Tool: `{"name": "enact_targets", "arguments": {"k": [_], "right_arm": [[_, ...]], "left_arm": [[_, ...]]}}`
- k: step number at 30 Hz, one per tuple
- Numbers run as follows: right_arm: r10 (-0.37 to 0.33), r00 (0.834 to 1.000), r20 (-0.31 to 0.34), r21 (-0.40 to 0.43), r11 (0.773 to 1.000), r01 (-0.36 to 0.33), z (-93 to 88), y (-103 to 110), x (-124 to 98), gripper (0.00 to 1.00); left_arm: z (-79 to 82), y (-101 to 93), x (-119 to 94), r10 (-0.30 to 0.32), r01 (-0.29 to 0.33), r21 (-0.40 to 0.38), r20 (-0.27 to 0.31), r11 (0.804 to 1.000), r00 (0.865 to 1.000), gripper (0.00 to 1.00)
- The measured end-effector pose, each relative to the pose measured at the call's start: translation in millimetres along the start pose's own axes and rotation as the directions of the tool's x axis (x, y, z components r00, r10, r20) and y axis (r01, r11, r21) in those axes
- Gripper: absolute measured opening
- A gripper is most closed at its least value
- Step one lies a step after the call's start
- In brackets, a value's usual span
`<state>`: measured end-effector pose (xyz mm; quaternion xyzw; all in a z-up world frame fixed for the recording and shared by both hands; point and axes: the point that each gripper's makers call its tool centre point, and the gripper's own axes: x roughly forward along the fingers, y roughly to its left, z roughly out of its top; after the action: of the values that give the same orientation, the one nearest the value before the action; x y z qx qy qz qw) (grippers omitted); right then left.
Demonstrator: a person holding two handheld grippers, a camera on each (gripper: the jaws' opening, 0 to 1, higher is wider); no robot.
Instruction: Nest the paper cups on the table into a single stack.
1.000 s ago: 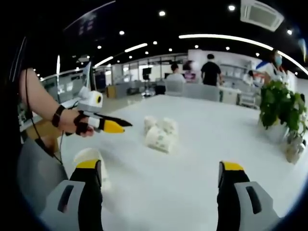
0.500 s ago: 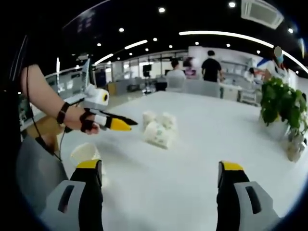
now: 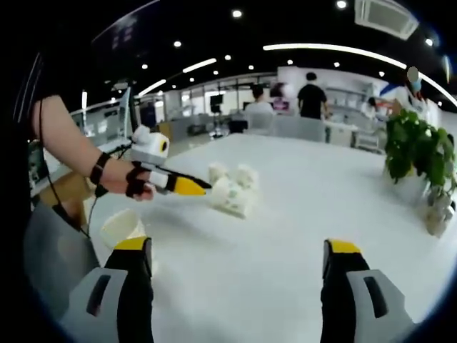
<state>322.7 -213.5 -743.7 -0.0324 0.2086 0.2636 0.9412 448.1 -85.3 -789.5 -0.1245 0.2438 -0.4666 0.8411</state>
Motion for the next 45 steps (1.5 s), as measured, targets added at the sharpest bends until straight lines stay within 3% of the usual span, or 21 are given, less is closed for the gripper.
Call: {"name": "enact_targets", "arguments": {"k": [10,17,19,21,24,31,45], "right_arm": [[-0.007,1.000,-0.007,0.012,1.000,0.007,-3.8,-2.8,-0.2,0.98],[-0.008,1.000,-0.016,0.017,1.000,0.008,-6.9,-3.7,0.2,0.97],[-0.008,1.000,-0.016,0.017,1.000,0.008,-7.6,-3.7,0.2,0.97],[-0.007,1.000,-0.020,0.022,1.000,0.007,-8.9,-3.4,0.4,0.97],[-0.005,1.000,-0.019,0.019,1.000,0.005,-9.0,-3.4,0.7,0.97],[-0.005,1.000,-0.022,0.024,1.000,0.006,-9.9,-4.1,0.2,0.96],[-0.002,0.999,-0.032,0.026,1.000,0.002,-12.1,-4.0,0.0,0.96]], "left_arm": [[2.6,2.8,10.5,-0.018,0.018,-0.029,-0.003,0.999,1.000,0.59],[7.0,4.3,15.3,-0.035,0.035,-0.050,0.003,0.998,0.999,0.45],[8.5,6.2,14.8,-0.021,0.021,-0.022,0.002,1.000,1.000,0.41],[7.7,11.3,17.1,0.010,-0.010,-0.052,0.000,0.999,1.000,0.35],[5.8,12.2,17.8,0.007,-0.007,-0.034,-0.002,0.999,1.000,0.26],[5.2,13.1,19.1,0.007,-0.007,-0.045,-0.001,0.999,1.000,0.24],[3.3,11.9,19.3,-0.003,0.003,-0.059,-0.001,0.998,1.000,0.10]]}}
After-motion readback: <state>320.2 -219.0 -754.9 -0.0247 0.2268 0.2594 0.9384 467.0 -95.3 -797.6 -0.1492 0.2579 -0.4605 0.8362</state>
